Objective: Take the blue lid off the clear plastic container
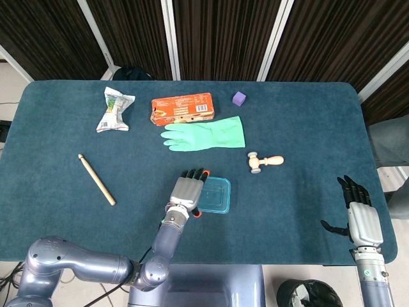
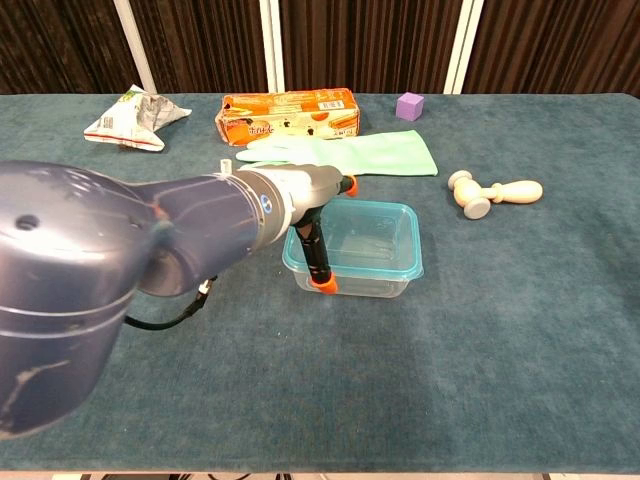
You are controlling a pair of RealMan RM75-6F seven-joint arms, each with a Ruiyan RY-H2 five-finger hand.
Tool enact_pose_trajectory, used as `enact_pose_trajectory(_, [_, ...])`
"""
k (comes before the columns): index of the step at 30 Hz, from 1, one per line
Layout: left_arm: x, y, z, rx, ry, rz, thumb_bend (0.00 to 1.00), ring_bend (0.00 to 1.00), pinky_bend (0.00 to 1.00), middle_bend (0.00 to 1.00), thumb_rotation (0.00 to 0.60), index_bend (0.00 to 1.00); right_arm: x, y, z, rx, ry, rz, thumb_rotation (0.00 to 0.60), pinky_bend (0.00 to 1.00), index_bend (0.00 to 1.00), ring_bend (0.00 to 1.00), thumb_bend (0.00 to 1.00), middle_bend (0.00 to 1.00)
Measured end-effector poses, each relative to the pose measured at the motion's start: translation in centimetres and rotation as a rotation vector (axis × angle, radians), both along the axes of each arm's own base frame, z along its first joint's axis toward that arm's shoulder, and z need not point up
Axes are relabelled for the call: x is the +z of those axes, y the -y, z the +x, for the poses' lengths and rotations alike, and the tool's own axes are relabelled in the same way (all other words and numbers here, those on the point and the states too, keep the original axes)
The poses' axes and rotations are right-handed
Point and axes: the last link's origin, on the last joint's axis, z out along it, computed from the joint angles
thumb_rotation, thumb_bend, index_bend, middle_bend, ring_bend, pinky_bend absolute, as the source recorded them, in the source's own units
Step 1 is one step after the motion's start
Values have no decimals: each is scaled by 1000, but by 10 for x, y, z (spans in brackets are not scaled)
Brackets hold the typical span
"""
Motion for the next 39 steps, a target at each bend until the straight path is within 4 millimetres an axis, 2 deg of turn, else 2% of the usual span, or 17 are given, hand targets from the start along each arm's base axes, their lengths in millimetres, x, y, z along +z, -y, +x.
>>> enact_pose_trajectory(5, [-9,1,3,-21,10,2,142,142,294,201,600,22,0,0,0,-2,4,1,600,0,0,0,195,0])
enact_pose_trajectory(15, [-3,2,2,-163,-2,24,144,143,296,210,600,50,0,-1,3,12,2,9,600,0,0,0,195,0])
enact_pose_trajectory(20, [6,-2,-8,-263,-15,-3,144,143,296,213,600,51,2,3,8,37,-6,5,600,0,0,0,195,0])
enact_pose_trajectory(27, [16,-8,-19,-314,38,-61,144,143,296,212,600,68,2,15,22,62,3,-3,600,0,0,0,195,0])
enact_pose_trajectory(33, [18,-13,-29,-306,98,-93,144,143,296,212,600,69,-13,22,44,107,5,39,600,0,0,0,196,0])
enact_pose_trajectory(39, [15,-15,-33,-308,128,-115,144,143,297,212,600,69,-45,22,70,159,20,108,600,0,0,0,195,0])
